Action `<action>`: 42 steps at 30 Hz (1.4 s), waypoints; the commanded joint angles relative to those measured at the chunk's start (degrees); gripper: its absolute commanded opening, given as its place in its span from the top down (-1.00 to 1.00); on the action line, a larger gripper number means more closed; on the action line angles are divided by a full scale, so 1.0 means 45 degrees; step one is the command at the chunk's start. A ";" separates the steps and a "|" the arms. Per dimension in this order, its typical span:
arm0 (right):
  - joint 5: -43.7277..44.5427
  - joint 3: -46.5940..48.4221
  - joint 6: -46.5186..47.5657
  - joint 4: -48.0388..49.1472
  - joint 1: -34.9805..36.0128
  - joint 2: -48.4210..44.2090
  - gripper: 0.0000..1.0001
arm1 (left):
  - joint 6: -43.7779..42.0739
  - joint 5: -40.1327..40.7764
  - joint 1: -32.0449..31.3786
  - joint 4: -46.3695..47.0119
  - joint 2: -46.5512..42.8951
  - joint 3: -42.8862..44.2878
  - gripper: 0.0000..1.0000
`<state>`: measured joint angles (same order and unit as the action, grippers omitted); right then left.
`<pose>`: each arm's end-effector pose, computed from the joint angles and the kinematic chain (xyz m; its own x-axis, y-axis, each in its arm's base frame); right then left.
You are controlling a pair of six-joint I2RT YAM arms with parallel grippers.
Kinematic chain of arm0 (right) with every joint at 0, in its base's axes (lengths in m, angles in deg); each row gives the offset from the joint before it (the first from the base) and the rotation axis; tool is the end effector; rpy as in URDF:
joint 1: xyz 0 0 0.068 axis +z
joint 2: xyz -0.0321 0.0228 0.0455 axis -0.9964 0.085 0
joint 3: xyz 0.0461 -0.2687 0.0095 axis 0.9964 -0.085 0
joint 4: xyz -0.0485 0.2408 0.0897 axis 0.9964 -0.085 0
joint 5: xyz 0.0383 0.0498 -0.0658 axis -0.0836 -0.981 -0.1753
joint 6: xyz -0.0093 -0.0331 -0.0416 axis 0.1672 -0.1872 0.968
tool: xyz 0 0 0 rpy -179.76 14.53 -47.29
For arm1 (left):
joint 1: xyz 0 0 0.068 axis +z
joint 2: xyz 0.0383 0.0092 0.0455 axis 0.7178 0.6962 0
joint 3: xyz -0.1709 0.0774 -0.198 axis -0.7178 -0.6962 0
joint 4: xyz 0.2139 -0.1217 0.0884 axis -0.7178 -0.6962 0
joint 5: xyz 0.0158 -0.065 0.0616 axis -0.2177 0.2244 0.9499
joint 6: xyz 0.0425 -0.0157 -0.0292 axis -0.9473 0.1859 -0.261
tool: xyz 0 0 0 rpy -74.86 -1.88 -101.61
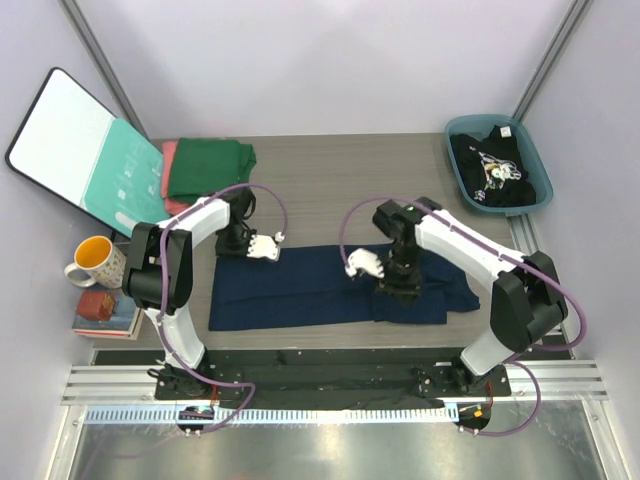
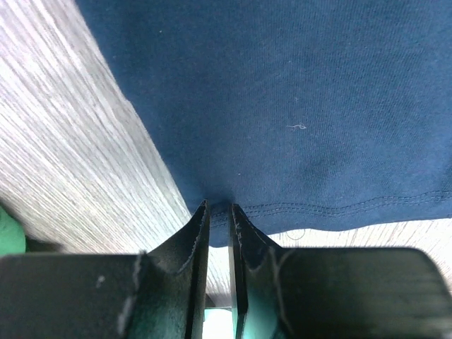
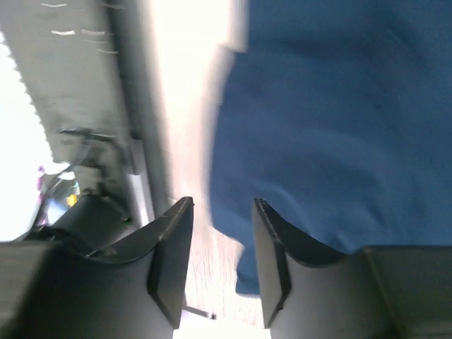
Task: Fold and stack the t-shirts
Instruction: Fold the other side of the tshirt into a rectangle, then rotate the tshirt 90 degrees
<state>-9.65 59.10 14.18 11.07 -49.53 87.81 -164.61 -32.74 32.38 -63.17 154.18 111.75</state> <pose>0.2004 0.1585 0.2363 0.0516 -0.9708 -0.2342 -0.9523 -0.1185 0.2813 0.3210 -0.0766 0.1641 0.1116 0.9937 0.0059 0.9926 -0.1117 0.0467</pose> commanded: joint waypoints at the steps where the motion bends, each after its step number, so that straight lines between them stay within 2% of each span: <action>1: 0.1608 0.0775 -0.1067 0.1957 -0.2222 0.0146 0.23 | -0.0008 0.0066 -0.0047 0.0064 -0.0571 0.0011 0.67; 3: 0.1862 0.0796 -0.1127 0.2875 -0.3235 0.0497 0.32 | 0.0031 0.0086 -0.0067 0.0103 -0.0552 0.0011 0.67; 4: 0.2347 0.0699 -0.1166 0.3249 -0.3493 0.0615 0.46 | 0.0051 0.0106 -0.0086 0.0103 -0.0513 0.0050 0.67; 6: 0.2798 0.0329 -0.1127 0.4378 -0.4311 0.0791 0.61 | 0.0187 0.0086 -0.0106 0.0122 -0.0494 0.0148 0.68; 10: 0.3152 0.0384 -0.1146 0.5107 -0.5387 0.1862 0.76 | 0.0324 0.0106 -0.0223 0.0064 -0.0396 0.0226 0.72; 15: 0.3854 0.0640 -0.1479 0.5887 -0.5937 0.2685 0.84 | 0.0403 0.0184 -0.0262 0.0044 -0.0376 0.0265 0.74; 21: 0.4615 0.0970 -0.1790 0.8053 -0.6015 0.4010 0.92 | 0.0890 0.0417 -0.0399 0.0376 -0.0123 0.0051 0.74; 29: 0.4734 0.4326 -0.2767 0.8662 -0.6093 0.6395 0.94 | 0.1027 0.1667 -0.0926 0.2151 0.0424 -0.1921 0.78; 37: 0.4657 0.7237 -0.3060 0.9170 -0.6055 0.9047 0.95 | 0.1711 0.1805 -0.1083 0.2018 0.0270 -0.1806 0.74; 42: 0.4793 1.0654 -0.3451 0.9151 -0.5879 1.1082 0.98 | 0.2238 0.1552 -0.1141 0.1277 -0.0394 -0.1202 0.63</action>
<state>11.42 99.12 0.60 47.75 -76.44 130.27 -157.07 -22.51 26.98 -54.73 153.45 105.80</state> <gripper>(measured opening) 0.022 0.148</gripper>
